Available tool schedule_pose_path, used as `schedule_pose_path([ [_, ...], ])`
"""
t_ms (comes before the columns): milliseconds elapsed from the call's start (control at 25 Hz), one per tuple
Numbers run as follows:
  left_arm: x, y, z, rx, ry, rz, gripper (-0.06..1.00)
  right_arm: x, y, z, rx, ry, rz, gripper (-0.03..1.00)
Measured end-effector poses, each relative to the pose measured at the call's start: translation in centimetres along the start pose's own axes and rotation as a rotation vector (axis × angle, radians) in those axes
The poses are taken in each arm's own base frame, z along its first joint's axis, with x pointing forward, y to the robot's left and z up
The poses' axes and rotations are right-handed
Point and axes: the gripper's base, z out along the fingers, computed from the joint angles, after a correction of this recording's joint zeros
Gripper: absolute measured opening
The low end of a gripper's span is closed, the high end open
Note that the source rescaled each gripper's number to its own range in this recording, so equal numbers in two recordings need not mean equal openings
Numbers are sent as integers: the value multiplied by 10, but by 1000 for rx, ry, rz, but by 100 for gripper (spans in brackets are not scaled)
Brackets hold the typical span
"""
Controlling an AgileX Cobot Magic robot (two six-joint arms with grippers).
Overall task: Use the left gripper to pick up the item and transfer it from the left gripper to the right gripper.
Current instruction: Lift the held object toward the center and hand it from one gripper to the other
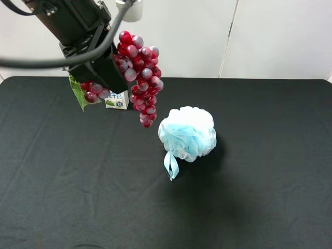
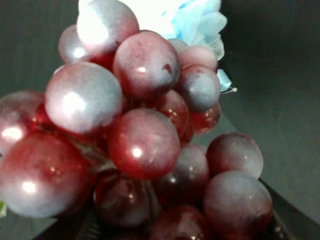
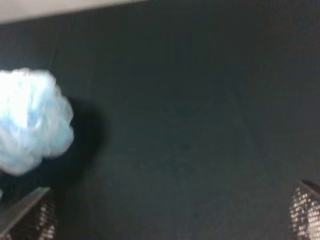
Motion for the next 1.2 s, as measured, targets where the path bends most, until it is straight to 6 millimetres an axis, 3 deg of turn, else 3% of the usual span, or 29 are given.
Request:
schedule_pose_path([
  [280, -5, 0, 0, 1, -55, 73, 0, -50, 10, 29, -123, 15, -159, 100],
  [560, -9, 2, 0, -32, -100, 140, 0, -77, 19, 75, -270, -16, -248, 100],
  [920, -19, 2, -2, -42, -202, 150, 0, -91, 37, 111, -473, -101, -329, 100],
  [1200, -20, 2, -2, -36, -225, 156, 0, -89, 62, 135, -540, -138, -476, 100],
])
